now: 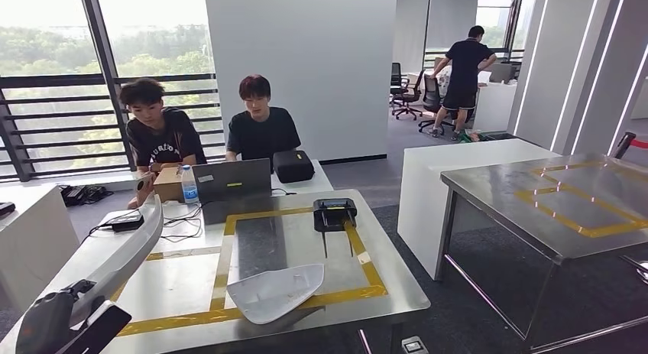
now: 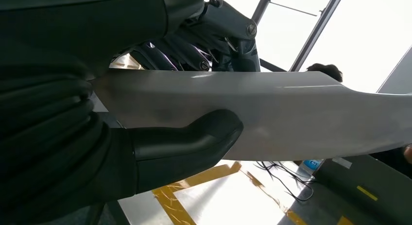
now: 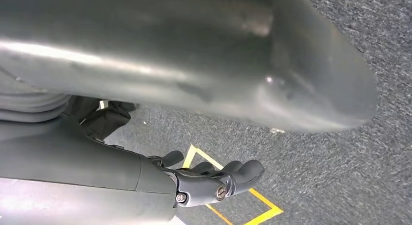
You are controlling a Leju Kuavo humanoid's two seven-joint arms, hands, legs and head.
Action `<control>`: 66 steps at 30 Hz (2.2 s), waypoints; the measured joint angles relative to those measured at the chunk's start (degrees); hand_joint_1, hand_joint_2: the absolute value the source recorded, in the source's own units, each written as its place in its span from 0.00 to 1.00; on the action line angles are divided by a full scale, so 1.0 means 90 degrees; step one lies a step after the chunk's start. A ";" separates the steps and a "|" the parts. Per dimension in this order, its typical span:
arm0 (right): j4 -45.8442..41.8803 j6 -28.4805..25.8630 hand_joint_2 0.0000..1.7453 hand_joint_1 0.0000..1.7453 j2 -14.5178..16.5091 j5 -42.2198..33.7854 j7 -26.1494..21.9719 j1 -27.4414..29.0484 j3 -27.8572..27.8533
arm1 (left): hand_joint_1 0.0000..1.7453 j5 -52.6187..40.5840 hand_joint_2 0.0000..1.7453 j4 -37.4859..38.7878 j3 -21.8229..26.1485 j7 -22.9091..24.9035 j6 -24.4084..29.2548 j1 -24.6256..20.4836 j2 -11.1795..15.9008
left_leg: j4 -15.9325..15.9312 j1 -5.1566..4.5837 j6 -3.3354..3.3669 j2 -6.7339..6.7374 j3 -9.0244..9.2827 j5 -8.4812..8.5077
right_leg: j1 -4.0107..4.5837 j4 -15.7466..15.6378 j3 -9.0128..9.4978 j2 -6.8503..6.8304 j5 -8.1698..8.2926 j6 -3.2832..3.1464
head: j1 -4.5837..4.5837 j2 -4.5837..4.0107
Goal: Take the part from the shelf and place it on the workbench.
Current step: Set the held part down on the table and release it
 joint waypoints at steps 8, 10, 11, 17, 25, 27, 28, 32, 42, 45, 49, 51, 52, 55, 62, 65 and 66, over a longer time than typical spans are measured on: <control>-0.0001 -0.0002 0.00 0.00 0.0019 -0.0005 -0.0001 -0.0014 -0.0001 | 1.00 -0.0086 1.00 -0.0125 -0.0059 -0.0005 -0.0029 -0.0009 -0.0214 | -0.1734 -0.0067 0.0220 -0.0003 0.0672 0.0890 | 0.0033 0.0051 0.0109 0.0027 -0.0181 0.0181 | 0.0020 0.0001; -0.0002 -0.0002 0.00 0.00 0.0022 -0.0005 -0.0001 -0.0013 0.0000 | 1.00 -0.0091 1.00 -0.0152 -0.0069 -0.0004 -0.0055 -0.0018 -0.0259 | -0.1792 -0.0031 0.0286 -0.0001 0.0721 0.0898 | 0.0035 0.0185 0.0065 0.0014 -0.0271 0.0253 | 0.0034 0.0000; -0.0002 -0.0002 0.00 0.00 0.0024 -0.0006 0.0004 -0.0017 0.0000 | 1.00 -0.0095 1.00 -0.0166 -0.0078 -0.0004 -0.0071 -0.0025 -0.0287 | -0.1818 -0.0008 0.0316 0.0001 0.0746 0.0900 | 0.0030 0.0430 -0.0051 0.0006 -0.0396 0.0289 | 0.0044 0.0001; -0.0002 -0.0008 0.00 0.00 0.0019 -0.0015 0.0019 -0.0008 0.0000 | 1.00 -0.0123 1.00 -0.0170 -0.0108 0.0006 -0.0141 0.0025 -0.0423 | -0.1792 0.0029 0.0305 -0.0004 0.0810 0.0807 | -0.0085 0.1451 -0.0785 -0.0017 -0.0486 0.0433 | 0.0093 0.0000; -0.0001 -0.0024 0.00 0.00 0.0036 -0.0044 0.0013 0.0016 -0.0002 | 1.00 -0.0127 1.00 -0.0187 -0.0113 0.0027 -0.0166 -0.0007 -0.0483 | -0.1699 0.0032 -0.0007 -0.0006 0.0857 0.0620 | -0.0084 0.0031 -0.0101 0.0003 0.0029 0.0191 | 0.0070 0.0002; -0.0001 -0.0027 0.00 0.00 0.0037 -0.0049 0.0012 0.0018 -0.0002 | 1.00 -0.0126 1.00 -0.0188 -0.0115 0.0018 -0.0166 -0.0013 -0.0489 | -0.1124 0.0035 -0.0042 0.0007 0.0581 0.0331 | -0.0086 0.0012 -0.0052 -0.0002 0.0006 0.0106 | 0.0053 0.0001; -0.0001 -0.0028 0.00 0.00 0.0037 -0.0051 0.0009 0.0016 -0.0002 | 1.00 -0.0126 1.00 -0.0183 -0.0119 0.0016 -0.0166 -0.0010 -0.0494 | -0.0682 0.0033 -0.0048 0.0010 0.0357 0.0145 | -0.0075 0.0014 -0.0036 -0.0003 -0.0013 0.0077 | 0.0048 0.0001; 0.0000 -0.0028 0.00 0.00 0.0038 -0.0066 -0.0007 0.0034 -0.0004 | 1.00 -0.0126 1.00 -0.0169 -0.0145 0.0032 -0.0164 0.0032 -0.0500 | -0.0198 0.0003 0.0030 0.0009 -0.0009 0.0270 | -0.0008 0.0042 0.0043 0.0021 -0.0099 0.0026 | 0.0036 0.0001; -0.0005 -0.0057 0.00 0.00 0.0073 -0.0067 -0.0006 0.0051 -0.0005 | 1.00 -0.0117 1.00 -0.0204 -0.0202 0.0064 -0.0161 -0.0047 -0.0547 | -0.1939 -0.0026 0.0330 0.0010 0.0897 0.0858 | 0.0014 0.0551 -0.0080 0.0001 -0.0488 0.0290 | 0.0070 0.0001; -0.0005 -0.0067 0.00 0.00 0.0067 -0.0069 -0.0001 0.0052 -0.0005 | 1.00 -0.0115 1.00 -0.0190 -0.0205 0.0070 -0.0161 -0.0039 -0.0573 | -0.1935 -0.0012 0.0341 0.0007 0.0949 0.0796 | -0.0040 0.1722 -0.0781 -0.0010 -0.0845 0.0382 | 0.0097 0.0000; -0.0006 -0.0069 0.00 0.00 0.0064 -0.0070 -0.0004 0.0069 -0.0005 | 1.00 -0.0115 1.00 -0.0181 -0.0205 0.0083 -0.0163 -0.0016 -0.0583 | -0.1856 0.0043 0.0236 0.0002 0.1056 0.0638 | -0.0112 0.0749 -0.0514 -0.0028 -0.0057 0.0465 | 0.0106 0.0000; -0.0003 -0.0066 0.00 0.00 0.0071 -0.0069 -0.0006 0.0064 -0.0005 | 1.00 -0.0115 1.00 -0.0181 -0.0205 0.0101 -0.0164 -0.0036 -0.0590 | -0.1799 0.0036 0.0148 -0.0008 0.1071 0.0557 | -0.0109 0.0148 -0.0236 -0.0023 0.0131 0.0435 | 0.0103 0.0000; -0.0001 -0.0062 0.00 0.00 0.0075 -0.0069 -0.0005 0.0062 -0.0005 | 1.00 -0.0113 1.00 -0.0179 -0.0206 0.0112 -0.0165 -0.0045 -0.0593 | -0.1797 0.0023 0.0109 -0.0013 0.1072 0.0536 | -0.0096 0.0078 -0.0197 -0.0016 0.0096 0.0389 | 0.0098 0.0001; -0.0001 -0.0043 0.00 0.00 0.0073 -0.0069 0.0004 0.0047 -0.0007 | 1.00 -0.0106 1.00 -0.0171 -0.0208 0.0154 -0.0180 -0.0069 -0.0600 | -0.1804 0.0025 0.0005 -0.0009 0.1099 0.0471 | -0.0088 0.0058 -0.0144 -0.0003 0.0043 0.0209 | 0.0079 0.0003; -0.0002 -0.0034 0.00 0.00 0.0063 -0.0068 0.0007 0.0036 -0.0007 | 1.00 -0.0103 1.00 -0.0165 -0.0208 0.0174 -0.0191 -0.0124 -0.0600 | -0.1147 0.0027 -0.0052 0.0011 0.0803 0.0155 | -0.0100 0.0036 -0.0041 -0.0008 -0.0013 0.0084 | 0.0043 0.0002; -0.0002 -0.0028 0.00 0.00 0.0061 -0.0068 0.0007 0.0035 -0.0007 | 1.00 -0.0103 1.00 -0.0137 -0.0212 0.0178 -0.0199 -0.0113 -0.0599 | -0.0582 0.0006 0.0001 0.0011 0.0370 0.0152 | -0.0058 0.0038 0.0045 0.0002 -0.0090 0.0048 | 0.0038 0.0004; -0.0002 -0.0024 0.00 0.00 0.0061 -0.0068 0.0007 0.0039 -0.0007 | 1.00 -0.0103 1.00 -0.0120 -0.0214 0.0180 -0.0202 -0.0107 -0.0593 | -0.0717 -0.0026 0.0076 0.0010 0.0318 0.0397 | -0.0032 0.0037 0.0120 0.0014 -0.0151 0.0039 | 0.0036 0.0004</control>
